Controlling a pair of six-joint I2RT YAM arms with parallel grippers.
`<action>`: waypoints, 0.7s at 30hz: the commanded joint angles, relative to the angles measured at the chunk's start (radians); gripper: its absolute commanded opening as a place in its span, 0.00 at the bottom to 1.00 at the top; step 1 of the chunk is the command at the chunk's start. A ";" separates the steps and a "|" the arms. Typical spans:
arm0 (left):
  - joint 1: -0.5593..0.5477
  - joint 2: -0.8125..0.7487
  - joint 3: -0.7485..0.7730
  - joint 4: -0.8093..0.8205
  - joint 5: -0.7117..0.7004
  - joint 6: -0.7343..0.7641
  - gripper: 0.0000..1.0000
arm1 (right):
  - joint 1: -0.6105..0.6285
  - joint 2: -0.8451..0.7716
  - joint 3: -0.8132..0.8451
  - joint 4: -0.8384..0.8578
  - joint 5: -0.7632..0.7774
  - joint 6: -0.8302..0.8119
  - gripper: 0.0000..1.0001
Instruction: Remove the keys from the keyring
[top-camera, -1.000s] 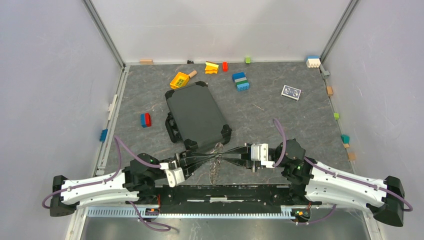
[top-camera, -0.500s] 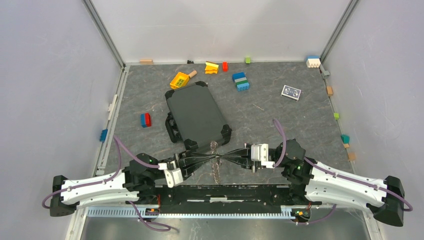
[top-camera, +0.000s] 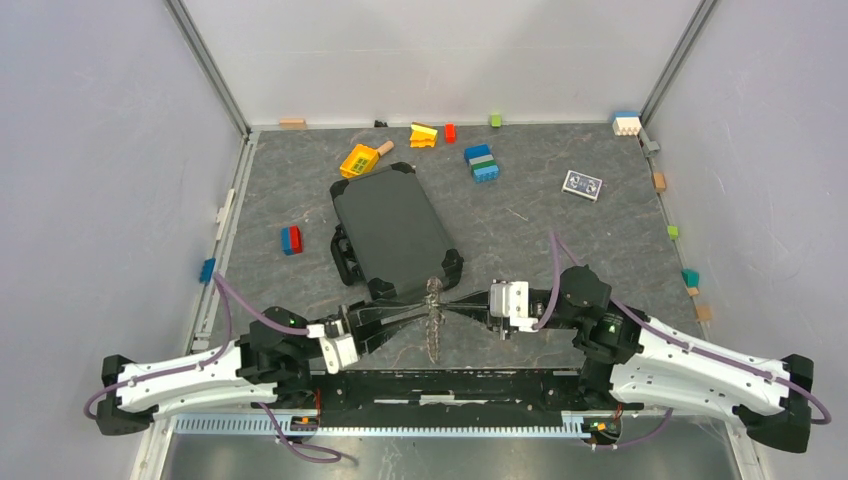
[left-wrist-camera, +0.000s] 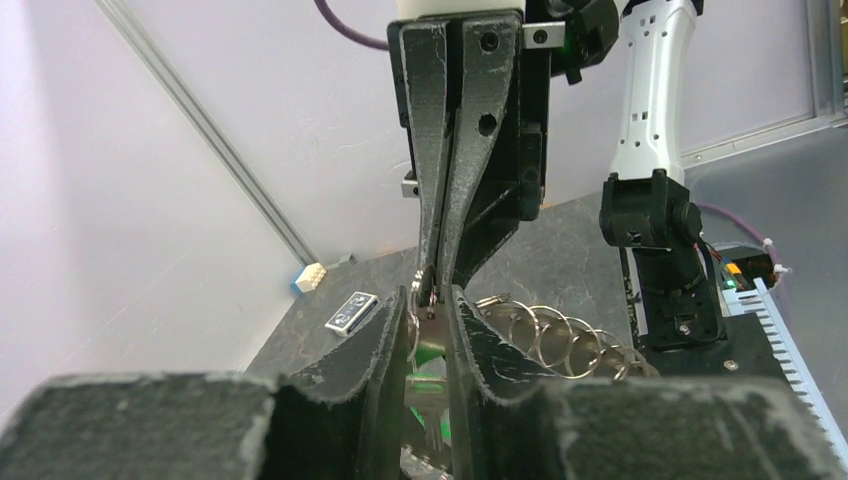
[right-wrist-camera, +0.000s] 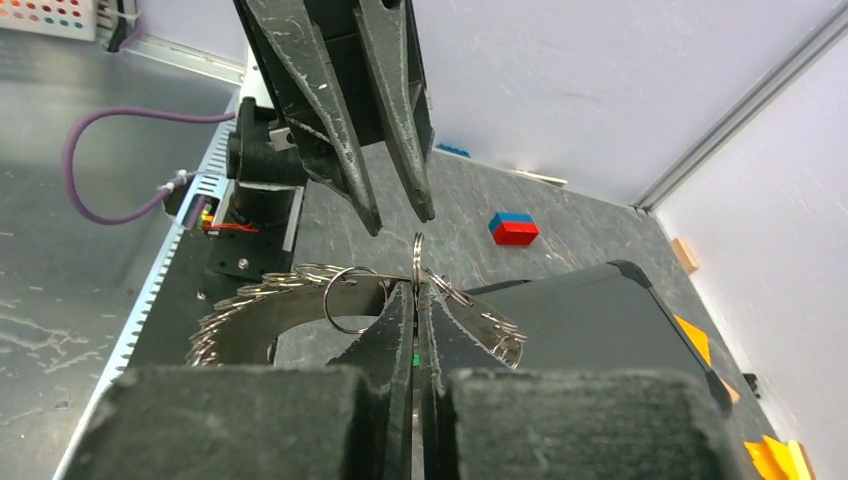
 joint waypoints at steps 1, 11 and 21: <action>-0.002 -0.014 0.059 -0.063 -0.038 -0.012 0.28 | 0.003 0.006 0.117 -0.136 0.052 -0.078 0.00; -0.003 0.059 0.265 -0.380 -0.175 0.007 0.53 | 0.003 0.112 0.370 -0.562 0.233 -0.210 0.00; -0.003 0.264 0.447 -0.583 -0.266 -0.026 0.62 | 0.004 0.232 0.584 -0.829 0.300 -0.232 0.00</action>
